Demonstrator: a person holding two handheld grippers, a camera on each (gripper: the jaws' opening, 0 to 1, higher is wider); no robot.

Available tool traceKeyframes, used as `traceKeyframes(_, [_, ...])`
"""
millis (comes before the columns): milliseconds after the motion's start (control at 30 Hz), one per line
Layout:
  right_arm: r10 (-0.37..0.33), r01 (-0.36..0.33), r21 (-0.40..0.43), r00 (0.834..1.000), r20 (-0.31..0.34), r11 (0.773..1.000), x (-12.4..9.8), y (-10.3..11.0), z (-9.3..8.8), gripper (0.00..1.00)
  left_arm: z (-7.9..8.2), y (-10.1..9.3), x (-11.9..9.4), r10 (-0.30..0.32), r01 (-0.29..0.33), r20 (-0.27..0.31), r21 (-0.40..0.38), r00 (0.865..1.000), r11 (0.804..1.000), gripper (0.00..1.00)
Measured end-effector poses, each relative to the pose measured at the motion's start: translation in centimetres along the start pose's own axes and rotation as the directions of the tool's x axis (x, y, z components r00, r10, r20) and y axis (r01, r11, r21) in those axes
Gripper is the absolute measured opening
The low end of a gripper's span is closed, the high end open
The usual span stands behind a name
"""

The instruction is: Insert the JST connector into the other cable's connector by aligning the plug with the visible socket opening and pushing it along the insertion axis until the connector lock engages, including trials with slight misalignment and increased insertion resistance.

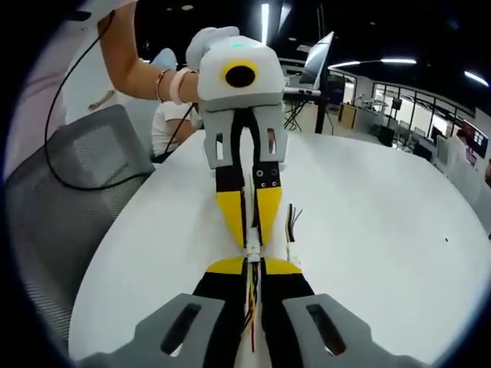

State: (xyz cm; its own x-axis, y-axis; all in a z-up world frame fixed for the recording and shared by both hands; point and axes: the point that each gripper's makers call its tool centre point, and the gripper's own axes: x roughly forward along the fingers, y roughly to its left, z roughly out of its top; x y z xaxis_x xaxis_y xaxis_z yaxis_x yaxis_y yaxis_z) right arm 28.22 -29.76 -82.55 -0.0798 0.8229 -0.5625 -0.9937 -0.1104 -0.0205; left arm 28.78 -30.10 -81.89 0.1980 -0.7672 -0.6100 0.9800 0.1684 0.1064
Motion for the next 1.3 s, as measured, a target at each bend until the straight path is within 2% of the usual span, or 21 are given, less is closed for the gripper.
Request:
traceKeyframes(233, [-0.012, 0.012, 0.009, 1.000, 0.006, 1.000, 0.2, -0.4, -0.2, 0.02, -0.1, 0.3, 0.1, 0.006, -0.006, 0.001, -0.004, 1.000, 1.000, 0.00])
traceKeyframes(767, [-0.028, 0.028, -0.007, 1.000, -0.003, 1.000, 1.2, -1.6, -1.2, 0.03, -1.6, 1.3, 1.0, 0.025, -0.025, -0.013, -0.007, 1.000, 1.000, 0.00])
traceKeyframes(1300, [-0.038, 0.038, 0.003, 0.999, -0.009, 0.999, 1.6, -1.7, -1.6, 0.03, -2.4, 1.5, 1.4, 0.021, -0.021, -0.020, -0.011, 1.000, 1.000, 0.00])
